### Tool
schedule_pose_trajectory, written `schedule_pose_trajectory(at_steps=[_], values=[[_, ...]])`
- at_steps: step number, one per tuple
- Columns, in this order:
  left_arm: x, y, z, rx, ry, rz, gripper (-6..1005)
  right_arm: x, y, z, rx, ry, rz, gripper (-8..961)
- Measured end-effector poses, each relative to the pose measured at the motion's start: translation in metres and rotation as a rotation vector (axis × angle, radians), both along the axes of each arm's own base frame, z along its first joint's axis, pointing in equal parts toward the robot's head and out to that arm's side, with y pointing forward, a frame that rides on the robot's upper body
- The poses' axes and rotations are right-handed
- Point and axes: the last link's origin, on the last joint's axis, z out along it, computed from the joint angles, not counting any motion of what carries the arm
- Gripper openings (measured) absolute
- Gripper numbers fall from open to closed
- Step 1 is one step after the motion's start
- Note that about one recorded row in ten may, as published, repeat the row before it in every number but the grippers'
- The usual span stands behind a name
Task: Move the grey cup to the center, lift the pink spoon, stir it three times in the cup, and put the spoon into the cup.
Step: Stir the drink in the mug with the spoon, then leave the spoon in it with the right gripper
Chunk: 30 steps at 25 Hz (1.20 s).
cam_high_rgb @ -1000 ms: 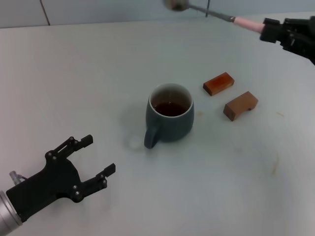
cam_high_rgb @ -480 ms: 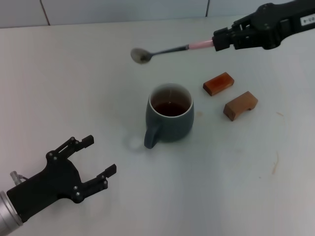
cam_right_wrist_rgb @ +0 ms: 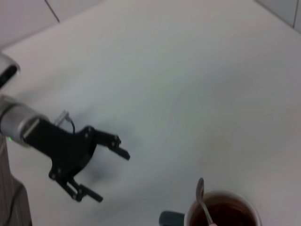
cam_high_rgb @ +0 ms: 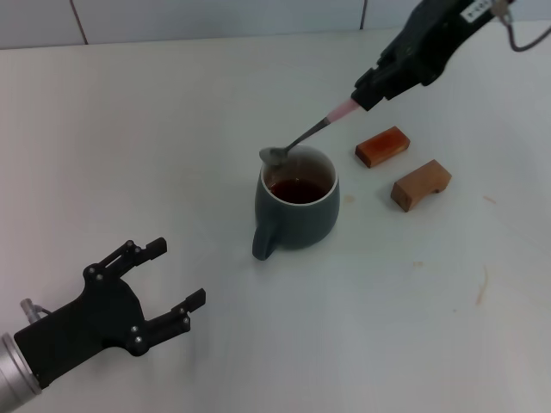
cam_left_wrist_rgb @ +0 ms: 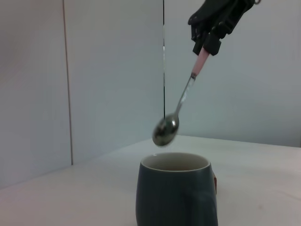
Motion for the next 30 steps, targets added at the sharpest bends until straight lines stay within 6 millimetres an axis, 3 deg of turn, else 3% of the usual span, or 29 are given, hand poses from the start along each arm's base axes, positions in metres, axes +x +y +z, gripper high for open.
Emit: schedule_pose_trajectory(at_steps=[10, 17, 23, 30], values=[[-0.001, 0.001, -0.003, -0.017, 0.016, 0.005, 844, -0.026, 0.006, -0.03, -0.069, -0.211, 0.059, 114], [0.001, 0.002, -0.005, -0.017, 0.01, 0.006, 844, -0.027, 0.011, -0.042, -0.052, -0.292, 0.066, 114], [0.001, 0.004, -0.006, -0.016, 0.014, 0.008, 844, -0.024, 0.012, -0.069, -0.073, -0.365, 0.102, 114], [0.002, 0.004, -0.007, -0.015, 0.012, 0.01, 844, -0.037, 0.008, -0.089, -0.091, -0.387, 0.162, 114]])
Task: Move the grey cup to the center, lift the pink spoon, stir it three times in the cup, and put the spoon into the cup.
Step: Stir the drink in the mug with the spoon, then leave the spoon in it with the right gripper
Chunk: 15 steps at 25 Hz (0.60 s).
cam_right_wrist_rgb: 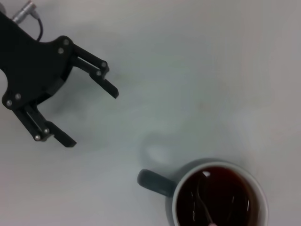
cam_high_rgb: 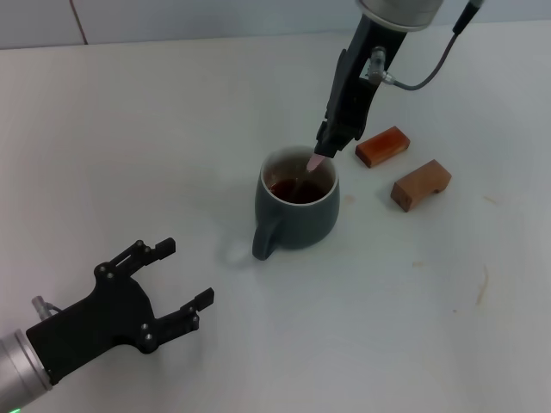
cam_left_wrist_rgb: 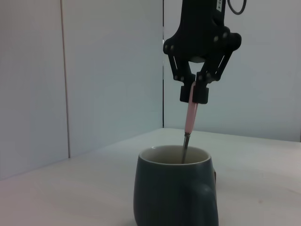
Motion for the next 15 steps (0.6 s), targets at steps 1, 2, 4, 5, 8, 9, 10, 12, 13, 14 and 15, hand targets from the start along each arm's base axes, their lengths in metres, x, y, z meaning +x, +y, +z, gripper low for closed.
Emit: schedule_pose_trajectory(at_steps=[1, 2, 4, 5, 8, 9, 10, 12, 13, 14, 15], values=[[0.0003, 0.0002, -0.0004, 0.0, -0.001, 0.0, 844, -0.0012, 0.0, -0.0014, -0.002, -0.001, 0.004, 114], [0.0007, 0.0004, -0.0008, 0.0, -0.002, 0.001, 844, -0.0019, 0.0003, -0.0031, -0.003, -0.003, 0.007, 115], [0.001, 0.0004, -0.0011, 0.0, -0.004, 0.002, 844, -0.0024, 0.0018, -0.0062, 0.0, -0.006, 0.01, 115], [0.0009, 0.0003, -0.0011, 0.0, -0.004, 0.002, 844, -0.0019, 0.0033, -0.0071, 0.007, -0.01, 0.012, 115], [0.0009, -0.0001, -0.0014, 0.0, -0.005, 0.003, 844, 0.0002, 0.0075, -0.0068, 0.031, -0.035, 0.021, 115], [0.0009, -0.0002, -0.0014, 0.0, -0.005, 0.004, 844, 0.0009, 0.0082, -0.0064, 0.037, -0.042, 0.021, 115], [0.0008, -0.0003, -0.0015, 0.0, -0.005, 0.004, 844, 0.0019, 0.0088, -0.0057, 0.042, -0.051, 0.021, 115], [0.0008, -0.0005, -0.0015, 0.0, -0.006, 0.004, 844, 0.0034, 0.0091, -0.0039, 0.046, -0.066, 0.016, 114], [0.0008, -0.0006, -0.0015, 0.0, -0.006, 0.004, 844, 0.004, 0.008, -0.003, 0.04, -0.074, 0.011, 114], [0.0007, -0.0007, -0.0015, -0.001, -0.006, 0.005, 844, 0.0042, 0.0068, -0.0025, 0.033, -0.08, 0.007, 114], [0.0006, -0.0008, -0.0015, -0.001, -0.006, 0.005, 844, 0.0044, 0.0043, -0.0017, 0.019, -0.089, -0.001, 114]])
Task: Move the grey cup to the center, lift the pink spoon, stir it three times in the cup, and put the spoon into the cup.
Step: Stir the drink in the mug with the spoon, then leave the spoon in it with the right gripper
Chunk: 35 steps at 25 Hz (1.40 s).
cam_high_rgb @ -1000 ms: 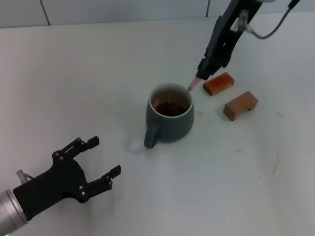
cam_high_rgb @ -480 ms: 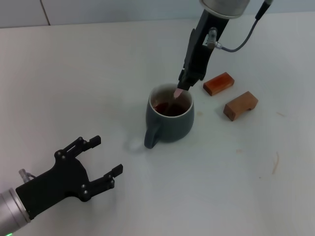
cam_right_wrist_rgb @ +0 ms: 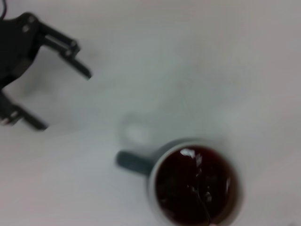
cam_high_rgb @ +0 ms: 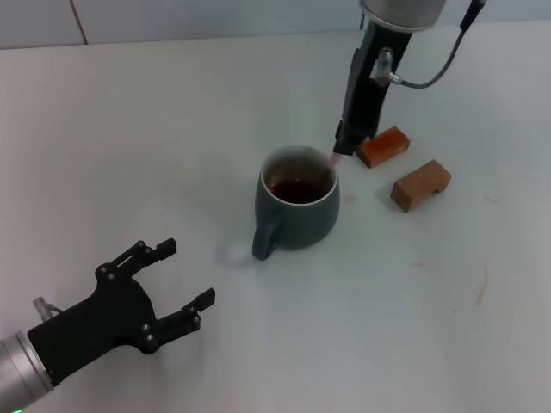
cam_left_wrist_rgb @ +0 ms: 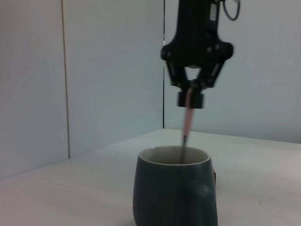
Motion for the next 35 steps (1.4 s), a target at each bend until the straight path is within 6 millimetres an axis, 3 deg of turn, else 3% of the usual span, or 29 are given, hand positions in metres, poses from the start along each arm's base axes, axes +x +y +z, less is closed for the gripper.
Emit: schedule_pose_trajectory(at_steps=[5, 12, 26, 35], values=[[0.0, 0.0, 0.0, -0.001, 0.0, 0.0, 844, -0.007, -0.008, -0.002, -0.063, 0.001, 0.016, 115], [0.0, 0.0, 0.0, -0.001, -0.001, 0.0, 844, -0.012, 0.0, -0.007, -0.015, 0.037, 0.053, 114], [0.0, 0.0, 0.001, 0.003, -0.002, 0.003, 844, -0.008, -0.003, -0.003, -0.039, -0.049, 0.06, 115], [0.0, 0.0, 0.001, -0.001, -0.001, 0.002, 844, -0.02, -0.006, -0.01, -0.08, 0.025, 0.098, 114]])
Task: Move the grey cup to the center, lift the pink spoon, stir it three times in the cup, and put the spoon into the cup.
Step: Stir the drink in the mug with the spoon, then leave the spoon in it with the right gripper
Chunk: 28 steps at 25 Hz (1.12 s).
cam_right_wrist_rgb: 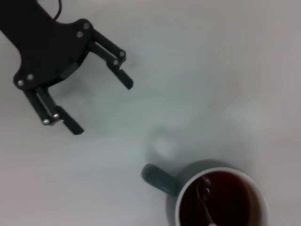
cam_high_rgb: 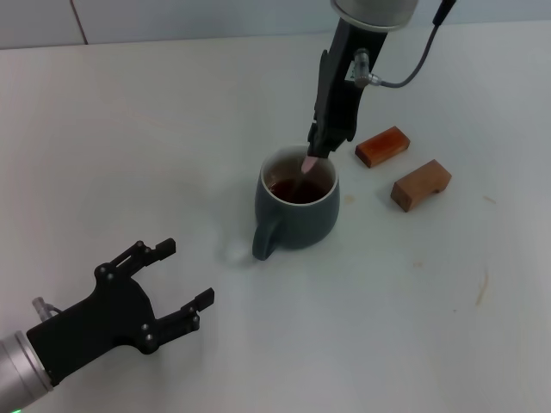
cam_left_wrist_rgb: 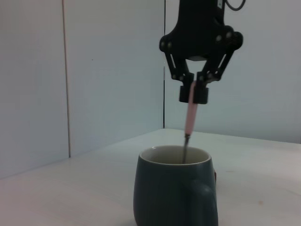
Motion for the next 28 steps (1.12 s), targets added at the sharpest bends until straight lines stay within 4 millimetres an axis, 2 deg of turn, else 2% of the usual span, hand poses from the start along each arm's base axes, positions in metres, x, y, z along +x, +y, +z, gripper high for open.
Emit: schedule_pose_trajectory(at_steps=[8, 20, 28], values=[[0.001, 0.001, -0.001, 0.0, 0.0, -0.002, 844, 0.006, 0.008, 0.005, 0.057, -0.059, 0.013, 114], [0.0, 0.0, -0.001, 0.001, 0.0, 0.003, 844, 0.001, -0.005, 0.003, -0.047, -0.036, 0.013, 115], [0.0, 0.0, 0.0, 0.002, -0.001, 0.005, 844, 0.0, 0.005, 0.001, 0.016, -0.016, 0.041, 115]])
